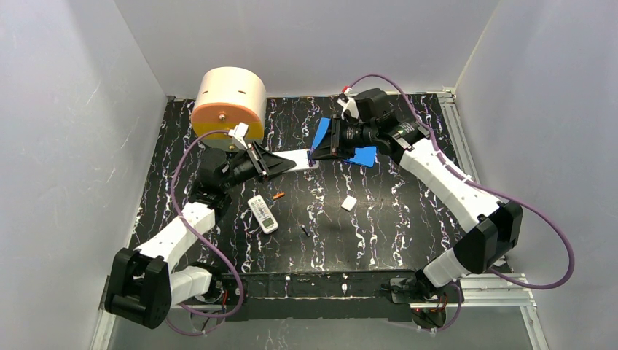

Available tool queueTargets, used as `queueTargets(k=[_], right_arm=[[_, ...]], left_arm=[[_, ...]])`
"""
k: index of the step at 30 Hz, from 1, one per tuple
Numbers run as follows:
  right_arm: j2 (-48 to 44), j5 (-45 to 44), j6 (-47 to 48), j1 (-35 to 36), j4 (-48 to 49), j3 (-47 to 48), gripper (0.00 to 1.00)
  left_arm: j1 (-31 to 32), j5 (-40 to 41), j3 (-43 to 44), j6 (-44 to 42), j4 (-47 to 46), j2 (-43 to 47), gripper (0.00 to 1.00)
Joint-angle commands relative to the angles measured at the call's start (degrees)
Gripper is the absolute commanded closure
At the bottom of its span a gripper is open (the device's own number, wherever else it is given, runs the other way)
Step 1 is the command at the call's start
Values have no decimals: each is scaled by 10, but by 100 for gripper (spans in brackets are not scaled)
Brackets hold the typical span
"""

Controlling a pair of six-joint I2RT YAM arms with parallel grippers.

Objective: Load the batteries into the remote control

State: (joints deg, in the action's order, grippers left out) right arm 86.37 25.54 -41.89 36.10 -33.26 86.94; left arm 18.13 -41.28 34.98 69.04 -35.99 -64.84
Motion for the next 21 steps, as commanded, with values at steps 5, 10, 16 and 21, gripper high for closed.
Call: queueTargets(k=[5, 10, 16, 21], right_arm=[[16, -27, 45, 6, -53, 60, 99], [21, -26, 52, 6, -76, 73, 99], [32, -21, 65, 11, -91, 84, 99], [34, -33, 65, 12, -92, 77, 99]], left_arm=[[2, -22, 22, -5, -21, 1, 100], [2, -20, 26, -9, -21, -5, 100], [2, -17, 27, -4, -21, -8, 100], [2, -21, 34, -4, -21, -9, 100]])
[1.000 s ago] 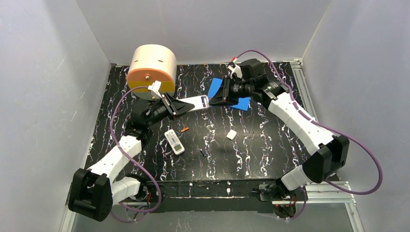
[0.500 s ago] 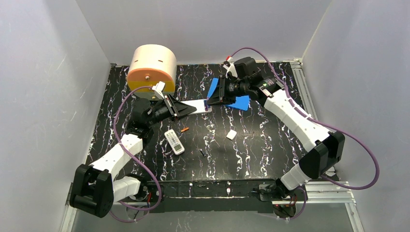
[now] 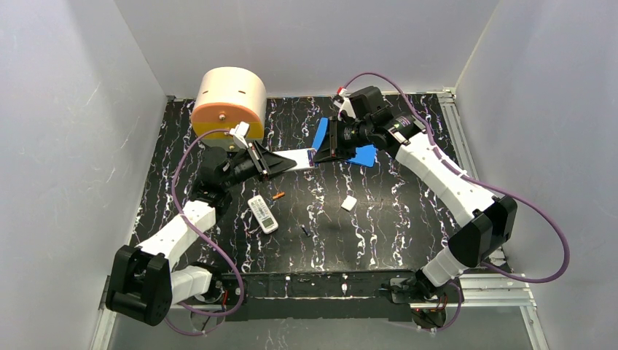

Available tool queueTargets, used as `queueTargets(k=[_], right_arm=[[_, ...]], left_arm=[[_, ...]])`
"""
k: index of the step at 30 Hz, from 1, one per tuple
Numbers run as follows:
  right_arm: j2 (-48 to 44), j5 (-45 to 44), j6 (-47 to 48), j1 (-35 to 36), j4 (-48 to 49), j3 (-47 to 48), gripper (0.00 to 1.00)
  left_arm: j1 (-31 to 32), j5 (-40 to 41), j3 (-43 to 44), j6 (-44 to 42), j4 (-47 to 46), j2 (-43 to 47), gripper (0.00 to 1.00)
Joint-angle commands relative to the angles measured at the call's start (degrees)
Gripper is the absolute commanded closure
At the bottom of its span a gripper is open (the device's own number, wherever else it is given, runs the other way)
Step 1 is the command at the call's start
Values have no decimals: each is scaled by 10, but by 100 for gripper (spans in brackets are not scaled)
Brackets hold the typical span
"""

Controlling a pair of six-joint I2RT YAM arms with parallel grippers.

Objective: Load the batteries into the remote control

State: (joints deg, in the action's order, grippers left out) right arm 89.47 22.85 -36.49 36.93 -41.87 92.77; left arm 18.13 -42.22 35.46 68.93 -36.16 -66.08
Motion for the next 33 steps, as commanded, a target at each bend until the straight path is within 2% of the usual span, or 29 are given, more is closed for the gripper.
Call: queueTargets(k=[1, 11, 15, 24, 33], right_arm=[[4, -10, 11, 4, -6, 20, 99], [6, -27, 14, 6, -8, 15, 99], [10, -26, 13, 6, -9, 16, 89], [18, -33, 12, 5, -10, 20, 88], [24, -48, 12, 6, -26, 22, 80]], left_arm=[[2, -11, 29, -2, -19, 3, 100], [2, -14, 29, 3, -19, 5, 100], [2, -15, 25, 5, -19, 6, 100], [8, -19, 26, 11, -19, -2, 100], [12, -11, 24, 13, -19, -3, 100]])
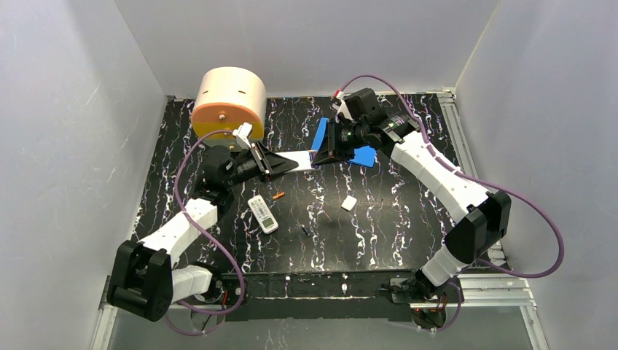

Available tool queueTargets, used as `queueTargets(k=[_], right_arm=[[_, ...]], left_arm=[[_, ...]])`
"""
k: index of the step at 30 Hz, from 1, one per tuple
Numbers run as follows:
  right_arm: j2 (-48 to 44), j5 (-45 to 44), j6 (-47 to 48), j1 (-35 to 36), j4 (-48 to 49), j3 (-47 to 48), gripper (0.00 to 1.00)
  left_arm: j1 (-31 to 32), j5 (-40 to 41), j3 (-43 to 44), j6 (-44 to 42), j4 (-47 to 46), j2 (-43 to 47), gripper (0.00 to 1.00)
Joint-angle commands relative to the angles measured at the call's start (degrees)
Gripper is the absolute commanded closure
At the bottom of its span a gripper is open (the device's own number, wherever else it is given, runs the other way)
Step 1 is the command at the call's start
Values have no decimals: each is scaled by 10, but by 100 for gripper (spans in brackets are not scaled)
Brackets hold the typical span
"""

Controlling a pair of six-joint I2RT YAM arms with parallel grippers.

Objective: Load the batteries into the remote control

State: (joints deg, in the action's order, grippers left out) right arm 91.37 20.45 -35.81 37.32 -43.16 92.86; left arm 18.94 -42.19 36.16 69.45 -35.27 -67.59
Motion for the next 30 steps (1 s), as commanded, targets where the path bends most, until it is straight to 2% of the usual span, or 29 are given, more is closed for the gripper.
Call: queueTargets(k=[1, 17, 26, 29, 30], right_arm=[[4, -25, 6, 2, -15, 22, 79], [5, -41, -1, 2, -41, 40, 69], [0, -42, -11, 2, -44, 57, 68], [-14, -19, -21, 1, -8, 43, 61], [-22, -15, -28, 1, 12, 33, 54]], left_arm=[[4, -7, 16, 8, -28, 14, 100], [4, 16, 12, 11, -27, 20, 100], [4, 19, 11, 6, -11, 22, 100], [3, 19, 12, 6, -10, 21, 100], [3, 20, 13, 6, -10, 21, 100]])
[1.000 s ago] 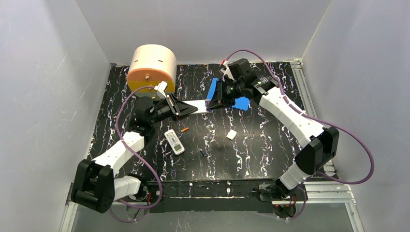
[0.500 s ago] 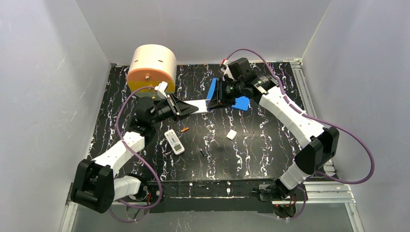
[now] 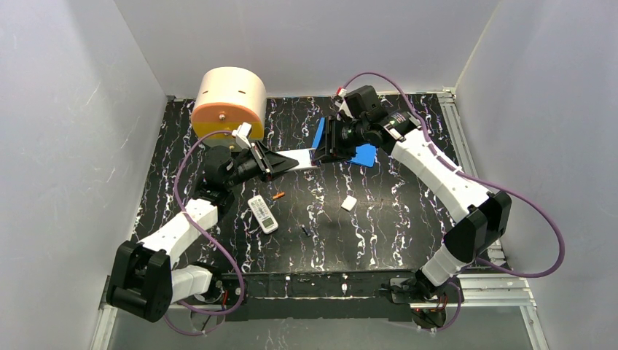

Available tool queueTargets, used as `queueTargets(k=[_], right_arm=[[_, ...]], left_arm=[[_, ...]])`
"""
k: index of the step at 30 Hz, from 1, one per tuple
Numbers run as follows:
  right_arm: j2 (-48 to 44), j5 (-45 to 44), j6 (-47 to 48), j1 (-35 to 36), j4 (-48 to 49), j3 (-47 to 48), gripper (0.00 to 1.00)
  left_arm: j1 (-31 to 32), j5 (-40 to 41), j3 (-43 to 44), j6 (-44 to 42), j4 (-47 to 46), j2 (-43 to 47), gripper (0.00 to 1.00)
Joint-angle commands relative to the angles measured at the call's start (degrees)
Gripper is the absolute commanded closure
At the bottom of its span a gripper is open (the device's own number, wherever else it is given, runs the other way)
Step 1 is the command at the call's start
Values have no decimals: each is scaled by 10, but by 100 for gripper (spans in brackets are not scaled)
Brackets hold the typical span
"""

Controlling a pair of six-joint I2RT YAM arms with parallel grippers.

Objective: Load the batteries into the remote control

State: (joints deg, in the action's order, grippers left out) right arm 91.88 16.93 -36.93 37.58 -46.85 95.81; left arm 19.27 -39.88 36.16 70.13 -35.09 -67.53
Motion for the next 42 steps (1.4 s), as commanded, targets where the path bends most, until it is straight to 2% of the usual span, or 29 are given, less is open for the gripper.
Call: queueTargets(k=[1, 3, 5, 9, 14, 19, 25, 32, 38, 42], right_arm=[[-38, 21, -24, -2, 70, -10, 47], [-63, 12, -44, -3, 120, -41, 34], [-87, -4, -56, -4, 154, -70, 26], [-149, -45, -104, -4, 254, -152, 16], [-256, -105, -234, -4, 486, -320, 5], [-286, -134, -328, -4, 688, -406, 5], [-240, -80, -354, -2, 791, -379, 5], [-221, -67, -381, -2, 806, -376, 7], [-217, -65, -392, -1, 809, -374, 19], [-205, -59, -392, 3, 811, -366, 21]], left_arm=[[0, -3, 14, 1, -9, 20, 100], [0, -2, 18, 6, -5, 21, 100], [0, 1, 22, 20, -3, 24, 100], [1, 12, 36, 75, 6, 26, 100], [0, 44, 55, 187, 6, 41, 100], [0, 65, 64, 283, 4, 54, 100], [1, 71, 77, 377, -8, 52, 100], [1, 75, 101, 403, -27, 46, 100], [1, 79, 94, 403, -28, 55, 100], [1, 78, 92, 397, -28, 56, 100]])
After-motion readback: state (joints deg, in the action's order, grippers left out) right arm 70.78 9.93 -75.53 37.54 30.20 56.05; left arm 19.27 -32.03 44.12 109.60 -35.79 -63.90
